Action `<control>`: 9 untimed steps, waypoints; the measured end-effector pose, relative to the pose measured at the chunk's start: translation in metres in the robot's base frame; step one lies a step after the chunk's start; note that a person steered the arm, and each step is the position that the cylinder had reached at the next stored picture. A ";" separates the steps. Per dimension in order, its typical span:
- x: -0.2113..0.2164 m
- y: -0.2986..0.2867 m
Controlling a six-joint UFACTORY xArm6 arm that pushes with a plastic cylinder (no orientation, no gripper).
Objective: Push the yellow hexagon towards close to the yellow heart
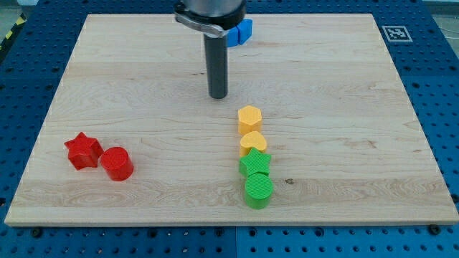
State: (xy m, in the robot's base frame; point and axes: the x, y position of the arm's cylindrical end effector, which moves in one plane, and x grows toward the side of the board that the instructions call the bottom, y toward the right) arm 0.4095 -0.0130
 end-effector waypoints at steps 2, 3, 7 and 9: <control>0.035 0.015; 0.041 0.016; 0.034 0.037; 0.053 0.037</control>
State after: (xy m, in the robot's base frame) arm 0.4627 0.0244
